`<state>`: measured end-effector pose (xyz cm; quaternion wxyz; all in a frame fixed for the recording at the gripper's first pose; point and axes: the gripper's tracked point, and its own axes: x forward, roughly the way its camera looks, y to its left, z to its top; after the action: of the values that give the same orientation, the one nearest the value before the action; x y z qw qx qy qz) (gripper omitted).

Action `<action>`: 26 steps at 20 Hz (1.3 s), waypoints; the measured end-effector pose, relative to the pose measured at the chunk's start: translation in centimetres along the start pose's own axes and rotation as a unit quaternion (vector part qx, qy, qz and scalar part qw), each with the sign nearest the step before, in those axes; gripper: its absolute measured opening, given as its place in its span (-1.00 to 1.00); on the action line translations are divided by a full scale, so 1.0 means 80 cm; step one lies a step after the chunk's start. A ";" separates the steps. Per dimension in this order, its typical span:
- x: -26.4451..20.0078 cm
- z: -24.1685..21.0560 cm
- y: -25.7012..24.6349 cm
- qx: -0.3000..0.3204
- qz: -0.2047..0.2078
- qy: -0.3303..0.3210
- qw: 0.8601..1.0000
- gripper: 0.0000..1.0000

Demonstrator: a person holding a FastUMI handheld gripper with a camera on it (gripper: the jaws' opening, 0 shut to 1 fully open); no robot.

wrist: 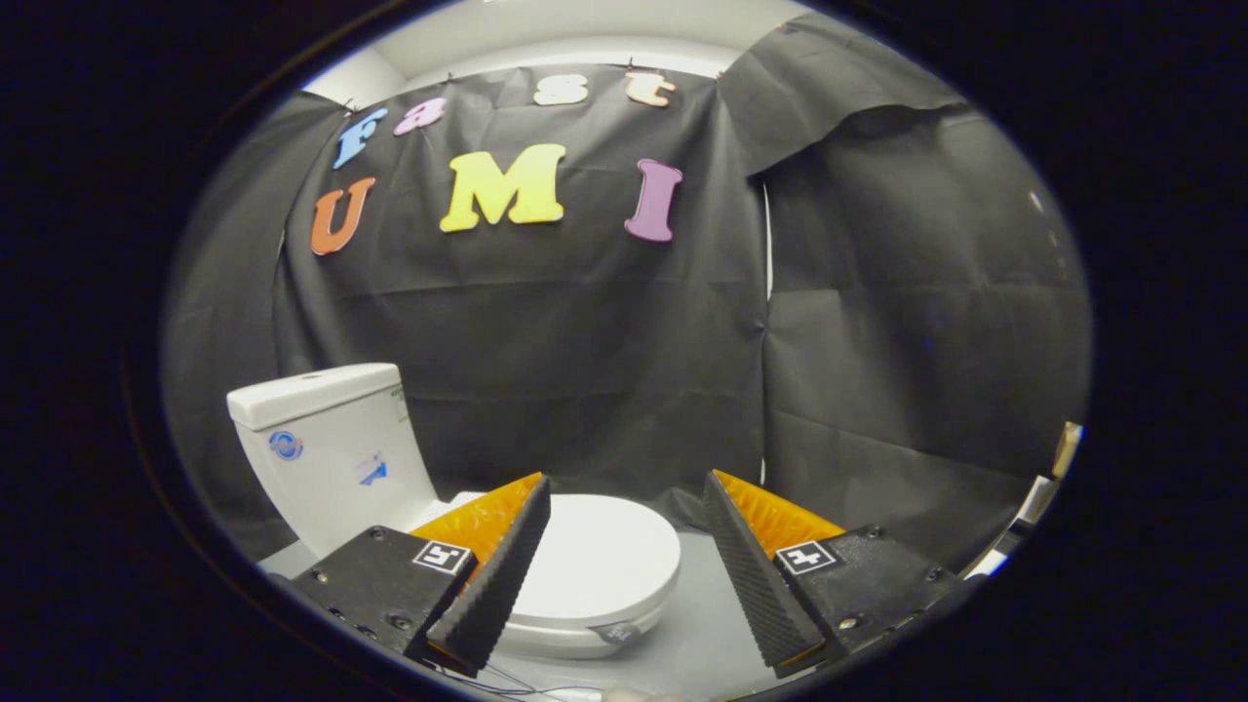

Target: Open the toilet lid.

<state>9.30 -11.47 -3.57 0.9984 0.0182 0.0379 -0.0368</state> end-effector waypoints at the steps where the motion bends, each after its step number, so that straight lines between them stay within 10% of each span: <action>1: 0.005 -0.012 -0.009 0.003 -0.002 0.009 1.000 0.98; 15: 0.049 -0.220 -0.045 0.164 -0.002 0.200 0.966 0.97; 26: 0.071 -0.316 -0.021 0.387 0.014 0.299 0.872 0.95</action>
<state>12.98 -12.56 -29.25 0.8531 0.4138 0.3167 -0.0270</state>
